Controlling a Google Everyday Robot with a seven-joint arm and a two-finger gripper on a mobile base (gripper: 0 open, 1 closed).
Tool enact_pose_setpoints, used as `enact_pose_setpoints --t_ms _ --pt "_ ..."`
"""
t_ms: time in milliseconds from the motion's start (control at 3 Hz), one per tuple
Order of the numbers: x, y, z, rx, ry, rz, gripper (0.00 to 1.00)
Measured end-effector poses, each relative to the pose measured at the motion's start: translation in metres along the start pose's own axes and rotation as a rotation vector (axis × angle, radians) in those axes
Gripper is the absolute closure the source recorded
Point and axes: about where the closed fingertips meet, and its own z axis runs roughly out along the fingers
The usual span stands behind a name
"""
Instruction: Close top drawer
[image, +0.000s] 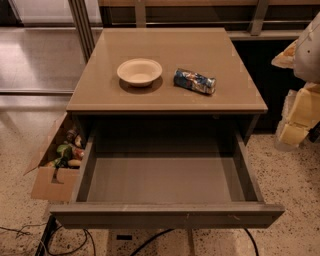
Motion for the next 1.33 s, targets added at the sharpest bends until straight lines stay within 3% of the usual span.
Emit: enact_pose_setpoints --t_ms 333,1000,1333 --pt "0.0 0.0 0.0 0.0 0.0 0.0 0.0" --pt "0.0 0.023 0.007 0.015 -0.097 -0.006 0.0" --pt "-0.005 0.05 0.036 -0.018 -0.16 0.015 0.12"
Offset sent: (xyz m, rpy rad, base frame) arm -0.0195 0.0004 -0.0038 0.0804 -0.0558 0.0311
